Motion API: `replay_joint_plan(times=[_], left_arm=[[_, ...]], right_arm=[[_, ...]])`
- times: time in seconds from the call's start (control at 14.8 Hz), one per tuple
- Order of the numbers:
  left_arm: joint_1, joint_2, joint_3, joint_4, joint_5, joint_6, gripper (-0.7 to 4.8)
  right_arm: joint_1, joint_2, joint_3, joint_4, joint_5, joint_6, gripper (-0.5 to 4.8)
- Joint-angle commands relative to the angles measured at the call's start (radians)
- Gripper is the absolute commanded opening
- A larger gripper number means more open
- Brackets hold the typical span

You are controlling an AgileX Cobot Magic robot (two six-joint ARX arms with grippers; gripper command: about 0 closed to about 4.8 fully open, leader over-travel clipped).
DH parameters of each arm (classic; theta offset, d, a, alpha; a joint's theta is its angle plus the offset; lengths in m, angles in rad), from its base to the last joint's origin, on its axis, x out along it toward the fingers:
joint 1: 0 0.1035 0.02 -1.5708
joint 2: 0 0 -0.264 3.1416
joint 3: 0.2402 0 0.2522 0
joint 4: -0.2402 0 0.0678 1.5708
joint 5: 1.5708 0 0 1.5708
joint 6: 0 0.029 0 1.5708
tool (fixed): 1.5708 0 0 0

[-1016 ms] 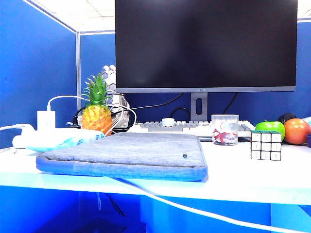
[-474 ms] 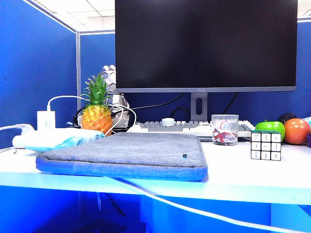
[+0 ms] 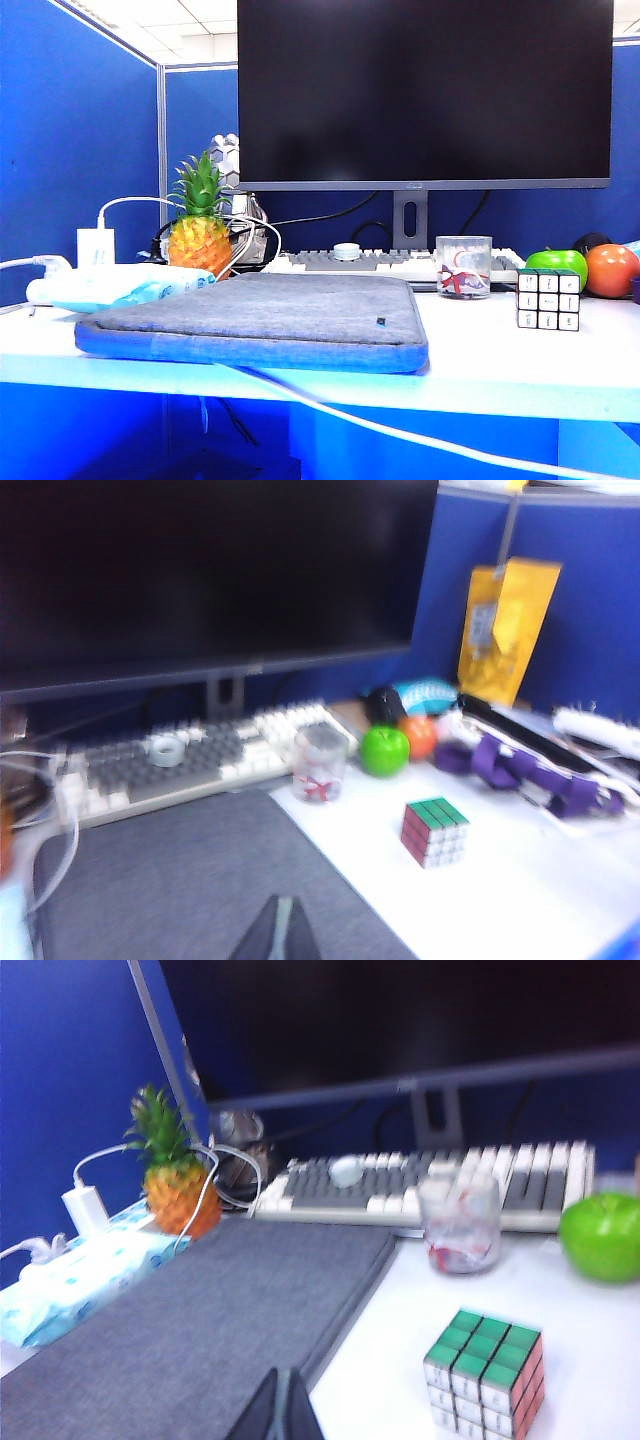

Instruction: Rotate the Rubik's Cube so that its red face is facing towards you.

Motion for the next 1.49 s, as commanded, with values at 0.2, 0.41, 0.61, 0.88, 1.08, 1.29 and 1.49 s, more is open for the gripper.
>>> replay_joint_plan(times=[0.2,0.41,0.61,0.88,1.08,1.29,1.49], left_arm=[[0.000,0.592,0.462,-0.142,0.375,0.061,1.51],[-0.001,0.818,0.693,-0.280,0.408,0.238,4.13],[-0.017,0.915,0.759,-0.278,0.425,0.320,4.79],[-0.137,0.980,0.773,-0.286,0.447,0.494,4.79],[-0.175,1.090,0.842,-0.375,0.564,0.489,4.79],[-0.175,1.148,0.919,-0.482,0.648,0.555,4.79],[-0.175,1.170,1.015,-0.567,0.795,0.575,4.79]], right_arm=[[0.000,0.008,0.066,-0.015,0.003,-0.015,-0.01],[-0.001,0.053,0.152,-0.193,0.024,-0.017,-0.01],[-0.001,0.185,0.218,-0.193,0.062,-0.027,4.79],[-0.005,0.529,0.409,-0.253,0.087,-0.109,4.79],[-0.005,0.764,0.558,-0.266,0.090,-0.116,4.79],[-0.005,0.929,0.693,-0.325,0.137,-0.160,4.79],[-0.015,1.112,0.870,-0.462,0.142,-0.197,4.79]])
